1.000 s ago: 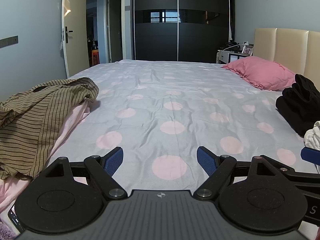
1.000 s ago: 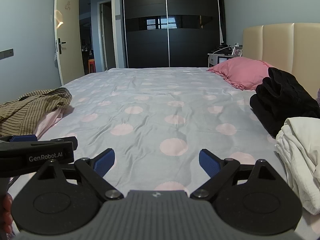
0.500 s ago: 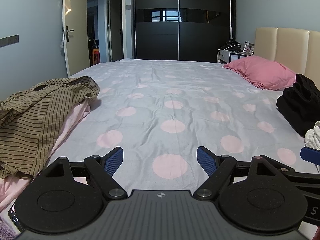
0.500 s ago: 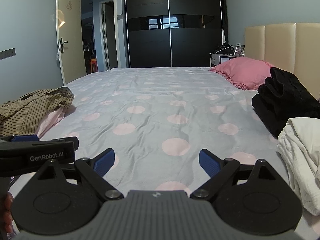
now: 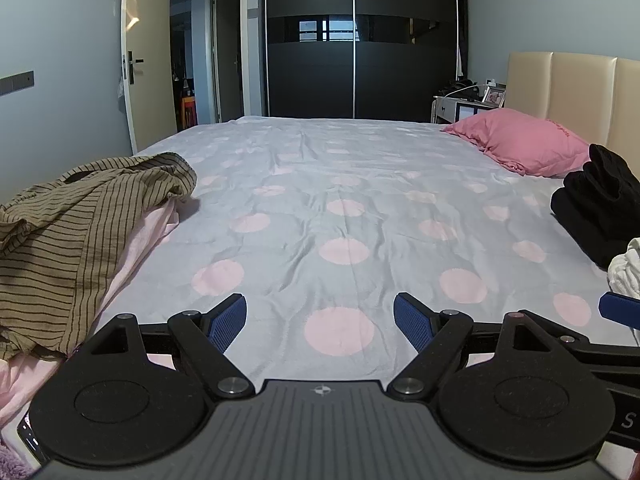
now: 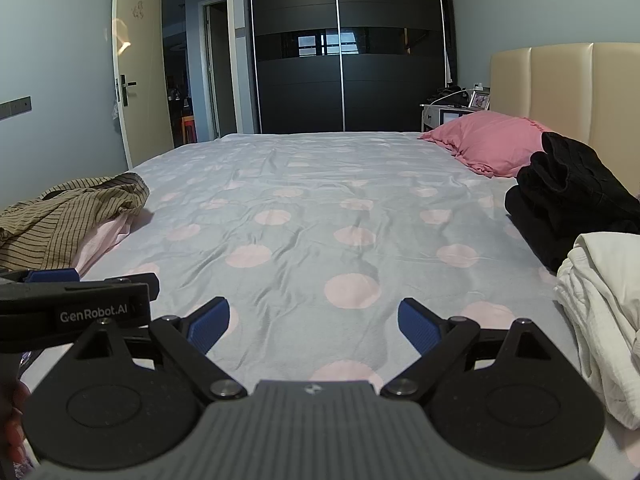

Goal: Fold clothes

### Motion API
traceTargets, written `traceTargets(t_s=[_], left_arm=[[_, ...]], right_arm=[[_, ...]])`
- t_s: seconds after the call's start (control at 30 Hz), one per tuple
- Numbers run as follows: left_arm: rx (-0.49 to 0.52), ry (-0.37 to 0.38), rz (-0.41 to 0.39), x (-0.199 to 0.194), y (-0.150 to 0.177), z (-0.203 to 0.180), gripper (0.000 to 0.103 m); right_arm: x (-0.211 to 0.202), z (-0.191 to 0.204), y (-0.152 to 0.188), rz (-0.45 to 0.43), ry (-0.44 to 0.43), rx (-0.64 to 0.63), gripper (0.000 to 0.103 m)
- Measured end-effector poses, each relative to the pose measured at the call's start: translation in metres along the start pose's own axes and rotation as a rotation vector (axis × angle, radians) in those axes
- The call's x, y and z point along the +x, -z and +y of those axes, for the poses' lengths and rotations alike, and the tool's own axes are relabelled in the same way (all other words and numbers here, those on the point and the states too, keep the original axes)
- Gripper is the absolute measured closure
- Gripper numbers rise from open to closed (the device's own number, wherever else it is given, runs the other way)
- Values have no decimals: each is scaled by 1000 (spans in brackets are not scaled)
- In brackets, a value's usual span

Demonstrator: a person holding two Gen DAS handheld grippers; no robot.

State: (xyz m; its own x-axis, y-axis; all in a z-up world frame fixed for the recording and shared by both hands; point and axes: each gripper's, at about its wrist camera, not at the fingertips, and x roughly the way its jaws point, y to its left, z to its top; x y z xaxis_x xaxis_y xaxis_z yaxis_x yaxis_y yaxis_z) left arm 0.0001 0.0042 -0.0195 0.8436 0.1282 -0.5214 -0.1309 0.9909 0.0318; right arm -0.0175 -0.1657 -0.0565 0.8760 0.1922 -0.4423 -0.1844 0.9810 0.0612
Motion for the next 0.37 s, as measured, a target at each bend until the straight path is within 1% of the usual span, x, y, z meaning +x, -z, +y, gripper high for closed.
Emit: traceTargets(t_s=[0.37], left_arm=[[-1, -5, 4, 0, -1, 0, 22]], right_arm=[[2, 0, 0, 0, -7, -3, 10]])
